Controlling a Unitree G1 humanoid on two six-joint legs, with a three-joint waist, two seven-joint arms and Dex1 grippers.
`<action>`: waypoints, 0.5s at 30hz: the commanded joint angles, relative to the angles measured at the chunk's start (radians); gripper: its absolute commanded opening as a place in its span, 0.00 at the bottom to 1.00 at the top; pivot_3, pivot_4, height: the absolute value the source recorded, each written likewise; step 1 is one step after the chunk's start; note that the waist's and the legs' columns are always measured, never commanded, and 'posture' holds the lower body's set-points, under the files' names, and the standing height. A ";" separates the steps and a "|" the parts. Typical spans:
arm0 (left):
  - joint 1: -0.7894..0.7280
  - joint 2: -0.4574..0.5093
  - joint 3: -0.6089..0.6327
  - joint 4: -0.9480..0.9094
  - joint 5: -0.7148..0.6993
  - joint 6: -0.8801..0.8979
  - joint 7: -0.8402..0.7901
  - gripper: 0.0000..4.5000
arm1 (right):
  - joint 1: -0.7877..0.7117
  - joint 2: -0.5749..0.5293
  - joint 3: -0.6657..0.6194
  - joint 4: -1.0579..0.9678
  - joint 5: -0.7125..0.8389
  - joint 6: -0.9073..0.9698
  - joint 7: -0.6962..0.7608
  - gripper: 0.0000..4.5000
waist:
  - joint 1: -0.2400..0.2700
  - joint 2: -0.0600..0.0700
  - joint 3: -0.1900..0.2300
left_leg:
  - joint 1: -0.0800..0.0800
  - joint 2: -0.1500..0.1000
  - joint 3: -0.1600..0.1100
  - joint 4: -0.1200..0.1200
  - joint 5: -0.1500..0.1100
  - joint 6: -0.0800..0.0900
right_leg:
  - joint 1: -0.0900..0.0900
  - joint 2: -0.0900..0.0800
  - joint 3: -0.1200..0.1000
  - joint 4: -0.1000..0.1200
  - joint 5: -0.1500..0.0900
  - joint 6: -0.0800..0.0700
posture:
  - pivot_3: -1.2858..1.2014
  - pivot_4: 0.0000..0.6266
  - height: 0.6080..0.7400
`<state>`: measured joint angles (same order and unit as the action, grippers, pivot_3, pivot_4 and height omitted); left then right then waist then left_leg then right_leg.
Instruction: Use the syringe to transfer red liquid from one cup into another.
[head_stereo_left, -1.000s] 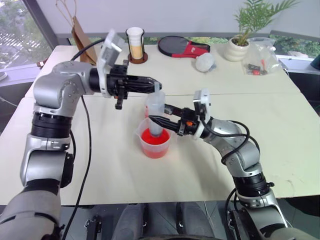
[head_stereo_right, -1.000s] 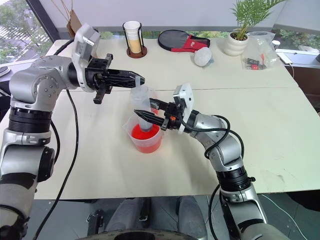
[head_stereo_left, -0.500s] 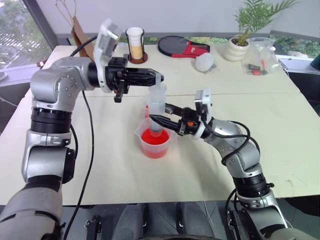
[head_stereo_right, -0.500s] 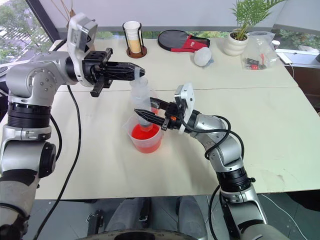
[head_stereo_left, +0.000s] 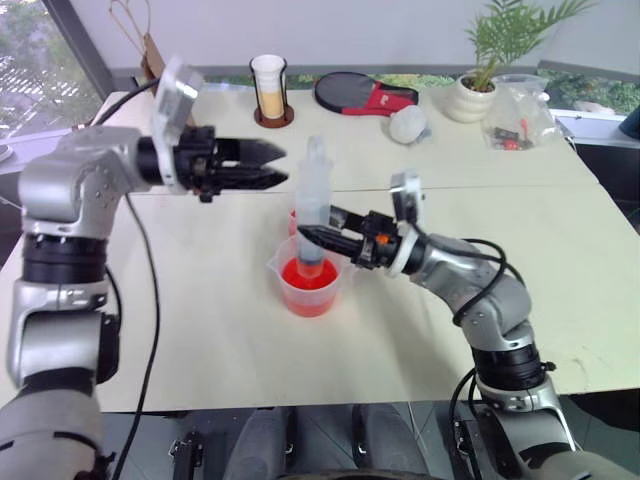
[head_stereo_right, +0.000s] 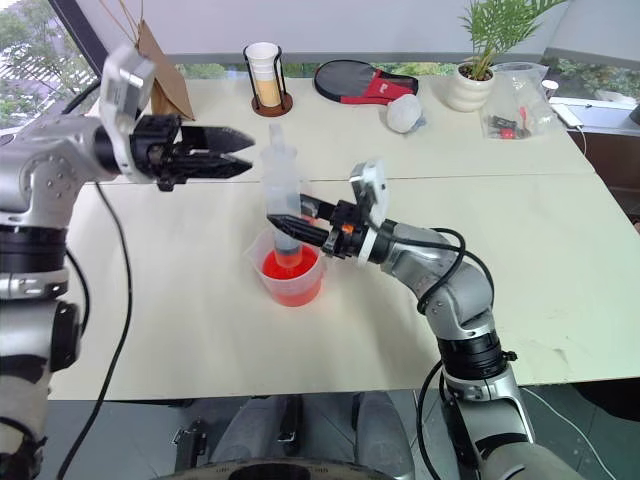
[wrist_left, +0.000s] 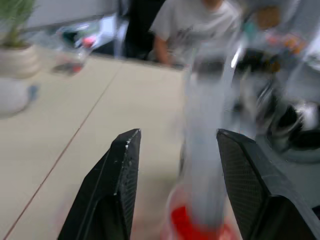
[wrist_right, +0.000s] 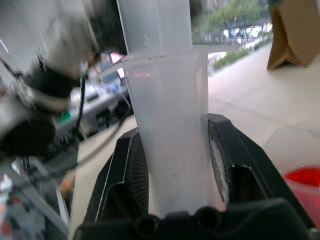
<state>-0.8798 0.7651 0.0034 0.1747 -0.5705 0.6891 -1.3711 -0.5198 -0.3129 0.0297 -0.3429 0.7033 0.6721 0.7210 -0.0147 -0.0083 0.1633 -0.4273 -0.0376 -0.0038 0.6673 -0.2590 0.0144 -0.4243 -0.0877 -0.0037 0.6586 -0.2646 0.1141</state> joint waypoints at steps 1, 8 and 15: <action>0.041 0.040 0.040 -0.050 -0.002 0.011 0.027 0.54 | -0.034 -0.017 -0.057 -0.070 0.082 0.044 -0.032 0.30 | 0.004 0.000 0.000 | 0.000 0.000 0.000 0.000 0.000 0.000 | 0.000 0.000 0.000 0.000 0.000 0.000 | 0.52 0.24 1.00; 0.072 0.016 0.106 0.012 0.022 -0.043 0.164 0.54 | -0.149 -0.054 -0.181 -0.001 0.233 0.152 -0.097 0.30 | 0.004 -0.001 0.000 | 0.000 0.000 -0.001 0.000 0.000 0.001 | 0.001 0.000 0.000 -0.001 0.000 0.000 | 0.52 0.24 1.00; 0.048 -0.067 0.082 0.133 0.103 -0.206 0.227 0.54 | -0.399 -0.094 -0.180 0.336 0.106 0.020 -0.018 0.30 | 0.000 -0.001 0.000 | 0.000 0.000 0.001 0.000 0.000 0.001 | 0.001 0.000 0.000 0.000 0.000 0.000 | 0.52 0.24 1.00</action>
<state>-0.8009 0.6963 0.0782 0.3004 -0.4824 0.5278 -1.1486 -0.8830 -0.4076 -0.1631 -0.0633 0.8575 0.7575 0.6638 -0.0143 -0.0091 0.1632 -0.4270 -0.0381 -0.0031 0.6671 -0.2594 0.0151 -0.4240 -0.0878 -0.0038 0.6585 -0.2646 0.1141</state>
